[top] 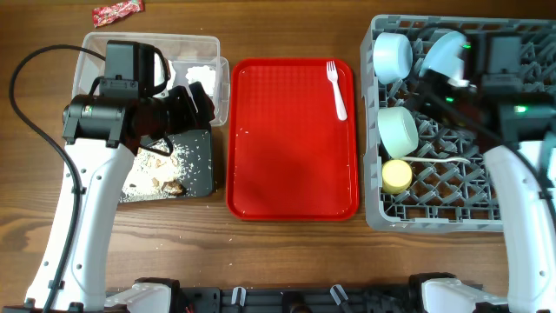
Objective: Sort waste into correct bins and load items into the dishwasher rack
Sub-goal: 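Reach right gripper back to red tray and grasp white fork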
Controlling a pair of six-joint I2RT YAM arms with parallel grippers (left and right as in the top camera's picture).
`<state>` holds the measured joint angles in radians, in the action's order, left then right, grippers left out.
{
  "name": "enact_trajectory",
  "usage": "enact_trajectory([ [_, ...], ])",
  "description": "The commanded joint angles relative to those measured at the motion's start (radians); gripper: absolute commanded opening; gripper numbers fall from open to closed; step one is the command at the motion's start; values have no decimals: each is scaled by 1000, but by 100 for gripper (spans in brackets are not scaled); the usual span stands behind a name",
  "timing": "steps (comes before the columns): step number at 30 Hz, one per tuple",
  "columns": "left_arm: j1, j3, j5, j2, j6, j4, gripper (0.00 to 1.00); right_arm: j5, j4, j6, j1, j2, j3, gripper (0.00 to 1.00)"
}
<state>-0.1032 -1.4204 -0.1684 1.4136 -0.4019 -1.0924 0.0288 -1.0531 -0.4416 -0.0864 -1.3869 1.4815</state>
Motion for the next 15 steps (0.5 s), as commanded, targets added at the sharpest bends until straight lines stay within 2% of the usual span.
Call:
enact_trajectory([
  [1, 5, -10, 6, -3, 5, 3, 100, 70, 108, 56, -134, -61, 16, 79],
  [6, 5, -10, 6, -3, 5, 3, 100, 132, 278, 92, -235, -246, 16, 79],
  [15, 5, -10, 6, -3, 5, 3, 100, 137, 518, 129, -247, -623, 17, 78],
])
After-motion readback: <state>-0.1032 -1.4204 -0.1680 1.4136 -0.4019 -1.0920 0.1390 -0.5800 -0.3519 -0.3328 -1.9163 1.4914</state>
